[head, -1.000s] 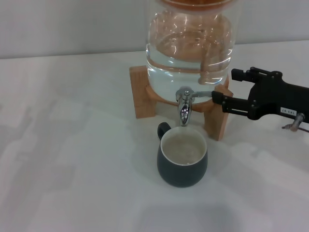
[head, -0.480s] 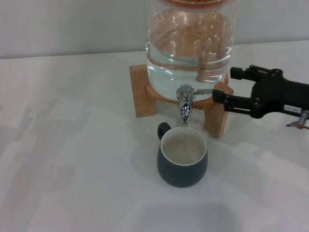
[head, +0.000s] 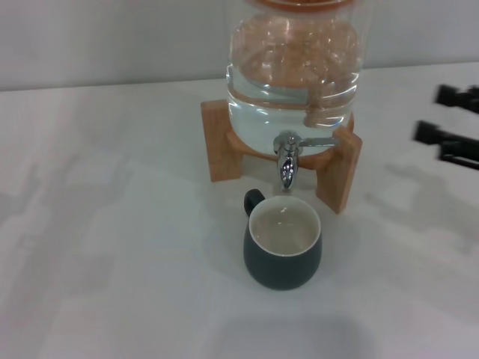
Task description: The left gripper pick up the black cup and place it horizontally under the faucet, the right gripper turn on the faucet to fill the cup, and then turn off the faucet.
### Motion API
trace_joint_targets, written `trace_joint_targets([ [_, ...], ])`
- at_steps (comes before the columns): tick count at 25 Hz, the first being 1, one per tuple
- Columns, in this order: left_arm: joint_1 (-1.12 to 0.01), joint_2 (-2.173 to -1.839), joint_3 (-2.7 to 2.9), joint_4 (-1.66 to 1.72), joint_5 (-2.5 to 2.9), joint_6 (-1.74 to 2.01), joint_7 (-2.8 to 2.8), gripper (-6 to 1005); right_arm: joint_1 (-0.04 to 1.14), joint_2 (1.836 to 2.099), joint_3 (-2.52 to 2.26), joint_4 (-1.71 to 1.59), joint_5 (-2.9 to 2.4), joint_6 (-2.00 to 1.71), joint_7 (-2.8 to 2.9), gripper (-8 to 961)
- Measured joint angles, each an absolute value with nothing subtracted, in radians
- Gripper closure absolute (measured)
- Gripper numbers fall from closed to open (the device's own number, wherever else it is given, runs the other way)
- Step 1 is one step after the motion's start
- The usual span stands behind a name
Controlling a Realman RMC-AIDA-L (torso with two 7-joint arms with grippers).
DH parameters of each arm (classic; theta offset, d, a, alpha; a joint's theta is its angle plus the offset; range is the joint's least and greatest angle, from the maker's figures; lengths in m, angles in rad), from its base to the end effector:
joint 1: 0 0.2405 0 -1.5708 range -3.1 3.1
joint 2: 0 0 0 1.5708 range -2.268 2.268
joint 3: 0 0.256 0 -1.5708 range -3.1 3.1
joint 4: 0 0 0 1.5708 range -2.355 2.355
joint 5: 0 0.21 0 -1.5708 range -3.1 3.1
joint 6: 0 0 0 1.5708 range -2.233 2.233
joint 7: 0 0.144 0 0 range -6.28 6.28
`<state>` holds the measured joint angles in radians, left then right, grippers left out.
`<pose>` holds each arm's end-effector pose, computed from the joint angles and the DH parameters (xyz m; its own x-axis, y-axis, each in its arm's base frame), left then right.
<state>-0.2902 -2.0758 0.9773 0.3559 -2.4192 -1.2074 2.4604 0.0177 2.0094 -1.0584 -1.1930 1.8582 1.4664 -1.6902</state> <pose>-0.3461 0.3159 0.0415 0.5878 -0.0580 0.8069 0.7711 -0.2615 -0.5805 0.2639 0.2674 0.1037 0.6948 -0.0668 -0.7161 -0.4916 -0.7709 -0.4051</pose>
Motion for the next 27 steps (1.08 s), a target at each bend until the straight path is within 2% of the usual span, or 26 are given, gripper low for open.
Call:
trace_joint_targets([
  [6,-0.295,-2.077,0.943,0.354,-2.448,-1.217,2.467,153,0.048,2.006,-0.731,-0.834,1.897,1.662,-1.910,186],
  [13,-0.289,-2.077,0.943,0.354,-2.534,-1.221,2.502,153,0.058,2.004,-0.418,-0.435,1.898,1.699,-2.213,186],
  [27,-0.301,-2.079,0.943,0.345,-2.575,-1.232,2.515,154,0.062,2.006,-0.319,-0.197,1.895,1.729,-2.381,186],
])
